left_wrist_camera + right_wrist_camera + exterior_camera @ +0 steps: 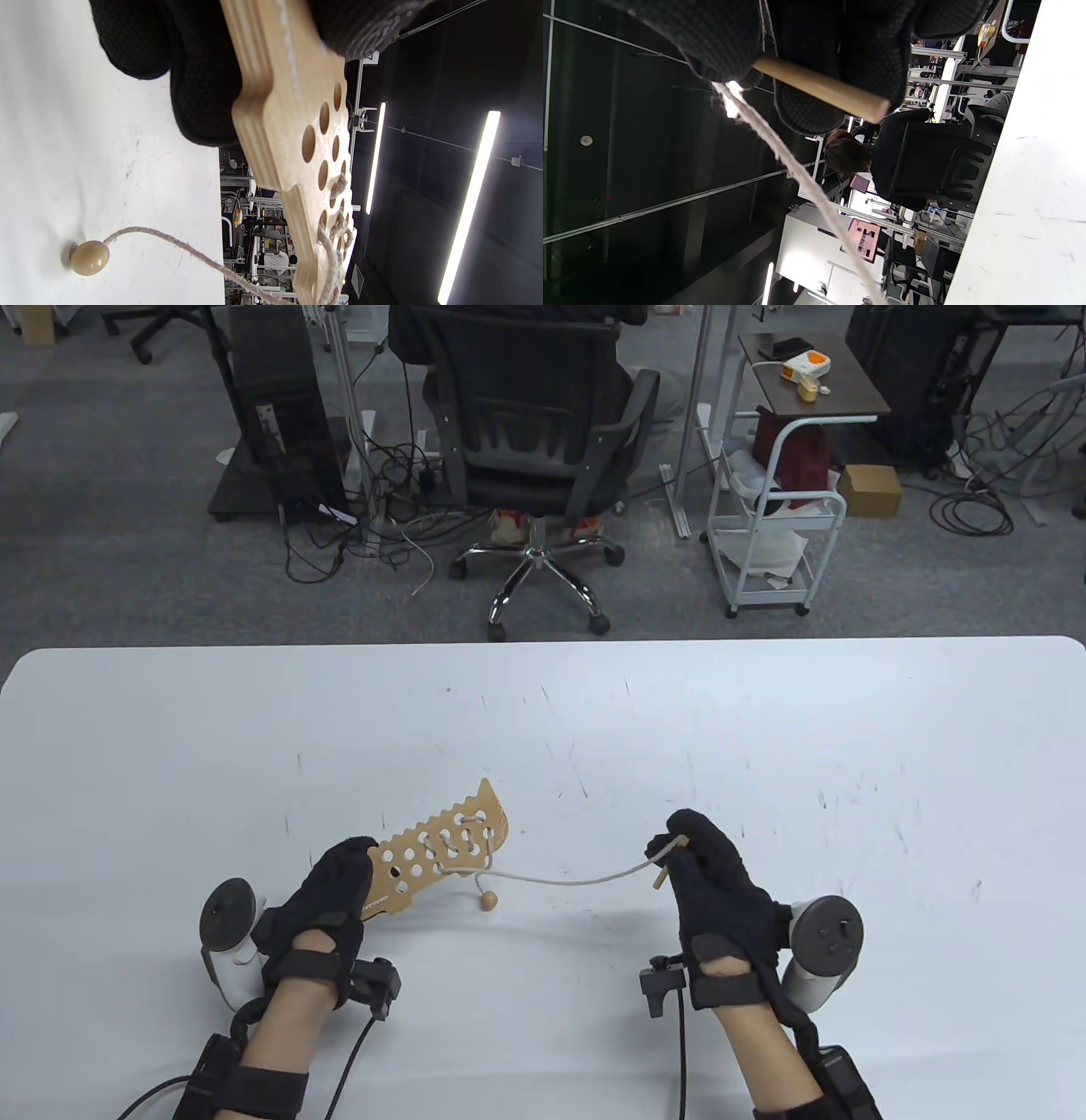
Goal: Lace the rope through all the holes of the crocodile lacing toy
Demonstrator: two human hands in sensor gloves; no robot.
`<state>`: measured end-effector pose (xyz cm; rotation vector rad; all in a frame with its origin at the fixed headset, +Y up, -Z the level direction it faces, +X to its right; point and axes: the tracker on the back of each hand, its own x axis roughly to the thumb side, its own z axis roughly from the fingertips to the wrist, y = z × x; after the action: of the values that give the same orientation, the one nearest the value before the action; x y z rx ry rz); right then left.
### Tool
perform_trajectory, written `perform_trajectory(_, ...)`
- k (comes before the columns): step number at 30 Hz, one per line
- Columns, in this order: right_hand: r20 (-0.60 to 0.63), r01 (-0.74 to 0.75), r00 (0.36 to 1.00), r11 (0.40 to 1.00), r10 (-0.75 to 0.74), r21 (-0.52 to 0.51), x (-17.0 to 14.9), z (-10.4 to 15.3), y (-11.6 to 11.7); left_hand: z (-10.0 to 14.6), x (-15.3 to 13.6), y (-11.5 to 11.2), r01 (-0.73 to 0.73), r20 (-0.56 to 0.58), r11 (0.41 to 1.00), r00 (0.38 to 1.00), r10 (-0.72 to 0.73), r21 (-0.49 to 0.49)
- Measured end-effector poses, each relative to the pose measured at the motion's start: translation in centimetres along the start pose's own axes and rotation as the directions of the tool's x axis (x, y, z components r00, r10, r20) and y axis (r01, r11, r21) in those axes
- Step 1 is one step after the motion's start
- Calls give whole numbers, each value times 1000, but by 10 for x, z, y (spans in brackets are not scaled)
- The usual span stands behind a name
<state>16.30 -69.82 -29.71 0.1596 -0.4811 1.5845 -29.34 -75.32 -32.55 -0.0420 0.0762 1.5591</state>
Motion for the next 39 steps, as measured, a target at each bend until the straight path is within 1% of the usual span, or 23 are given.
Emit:
perform_trajectory(3,16,-1,1000,999,0,37,3,2,5,1,1,-5,12,7,1000,1000,-12,-19)
perform_trajectory(5,44,-4,999,999,3,37,6,4,9,2,1,-9,21,10,999,1000,-21,-38)
perform_trajectory(13,144,-107,986,985,87,133,18,12,27,6,2,-25,57,21,993,998,-55,-102)
perform_trajectory(15,160,-126,981,983,105,130,19,15,30,7,2,-29,68,21,991,998,-66,-118)
perform_trajectory(21,232,-210,959,961,166,180,25,22,43,10,4,-40,93,35,983,995,-88,-159)
perform_trajectory(29,337,-315,913,922,231,223,32,33,60,16,7,-51,119,50,972,993,-111,-205)
perform_trajectory(35,382,-363,887,904,261,226,36,38,67,19,7,-58,170,56,960,985,-162,-223)
perform_trajectory(39,407,-424,859,877,310,225,36,41,71,21,7,-64,195,61,950,981,-186,-244)
